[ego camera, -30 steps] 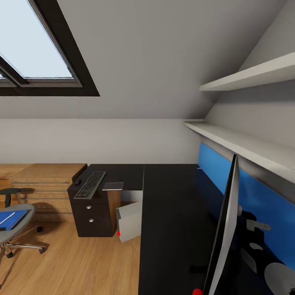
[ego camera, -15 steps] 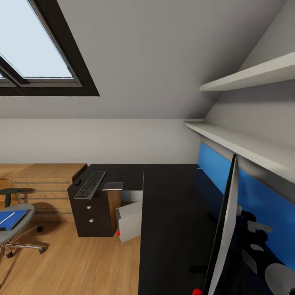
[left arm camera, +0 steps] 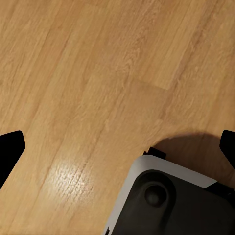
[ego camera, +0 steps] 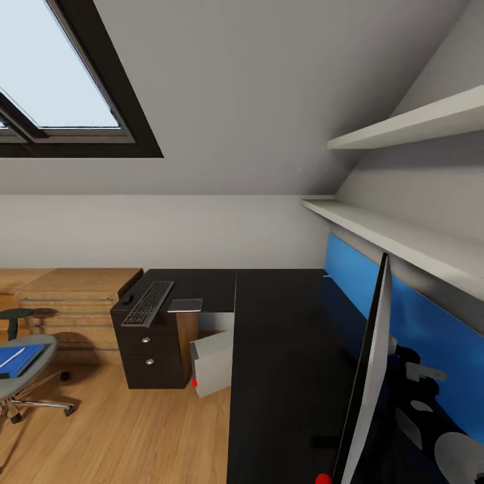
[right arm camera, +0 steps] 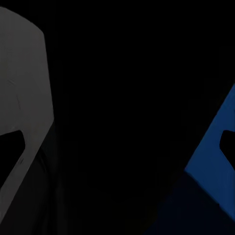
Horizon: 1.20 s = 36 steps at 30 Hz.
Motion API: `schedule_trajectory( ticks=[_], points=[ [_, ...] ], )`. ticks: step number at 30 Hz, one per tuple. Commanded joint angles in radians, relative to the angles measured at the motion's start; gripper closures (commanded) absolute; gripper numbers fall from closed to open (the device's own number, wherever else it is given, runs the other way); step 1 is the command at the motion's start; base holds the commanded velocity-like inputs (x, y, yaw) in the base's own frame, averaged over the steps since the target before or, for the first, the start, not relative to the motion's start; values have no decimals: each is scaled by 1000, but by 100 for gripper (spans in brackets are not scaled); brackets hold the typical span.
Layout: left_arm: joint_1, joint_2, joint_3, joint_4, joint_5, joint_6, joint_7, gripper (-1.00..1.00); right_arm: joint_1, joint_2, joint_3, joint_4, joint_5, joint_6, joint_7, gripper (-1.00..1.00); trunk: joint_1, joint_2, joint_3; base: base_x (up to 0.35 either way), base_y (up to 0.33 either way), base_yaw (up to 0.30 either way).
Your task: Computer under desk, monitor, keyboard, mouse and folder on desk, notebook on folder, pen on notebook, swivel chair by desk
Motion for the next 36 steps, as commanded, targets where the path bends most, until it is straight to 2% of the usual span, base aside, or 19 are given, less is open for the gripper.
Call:
schedule_trajectory(
  ticks=[1,27,36],
  points=[
    [0,2,-8,-2,11,-5,7,-100,-1,0,9,0,-8,-3,-4,-100,0,-2,-2,0,0,0],
    [0,1,-8,-2,9,-5,7,-100,-1,0,9,0,-9,-3,-3,-100,0,-2,-2,-62,0,0],
    [0,2,-8,-2,9,-5,7,-100,-1,0,9,0,-9,-3,-3,-100,0,-2,-2,-244,0,0]
  ],
)
